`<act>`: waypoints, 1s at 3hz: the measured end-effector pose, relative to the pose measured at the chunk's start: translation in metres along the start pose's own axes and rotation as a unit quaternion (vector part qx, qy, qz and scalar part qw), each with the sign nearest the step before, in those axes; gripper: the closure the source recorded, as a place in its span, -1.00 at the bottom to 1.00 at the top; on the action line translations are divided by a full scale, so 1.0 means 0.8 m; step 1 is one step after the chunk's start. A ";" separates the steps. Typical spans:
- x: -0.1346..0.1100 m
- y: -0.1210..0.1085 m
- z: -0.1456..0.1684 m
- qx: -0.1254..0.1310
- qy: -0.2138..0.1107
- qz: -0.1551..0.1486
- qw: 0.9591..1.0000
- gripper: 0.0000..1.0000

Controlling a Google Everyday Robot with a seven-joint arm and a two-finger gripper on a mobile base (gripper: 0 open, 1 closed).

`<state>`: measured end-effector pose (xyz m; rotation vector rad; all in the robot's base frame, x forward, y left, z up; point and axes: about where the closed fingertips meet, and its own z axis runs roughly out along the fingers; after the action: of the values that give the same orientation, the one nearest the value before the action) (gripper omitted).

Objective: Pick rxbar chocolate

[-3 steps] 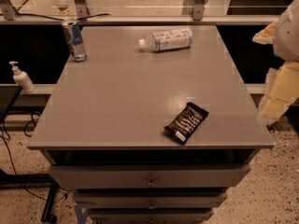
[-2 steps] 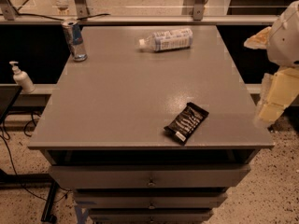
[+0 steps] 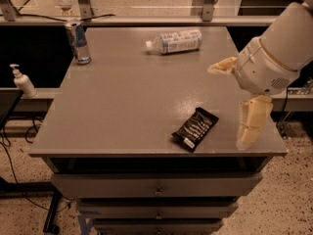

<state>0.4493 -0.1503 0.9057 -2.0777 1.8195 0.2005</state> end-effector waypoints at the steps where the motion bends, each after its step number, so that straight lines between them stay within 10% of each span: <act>1: -0.008 -0.001 0.043 -0.025 -0.022 -0.055 0.998 -1.00; 3: -0.012 0.002 0.091 -0.042 -0.011 -0.085 0.995 -1.00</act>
Offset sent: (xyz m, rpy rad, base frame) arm 0.0091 0.0407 -0.0778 0.0047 0.0285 0.2336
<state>0.4557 -0.1149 0.8414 -2.2666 1.6366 0.2569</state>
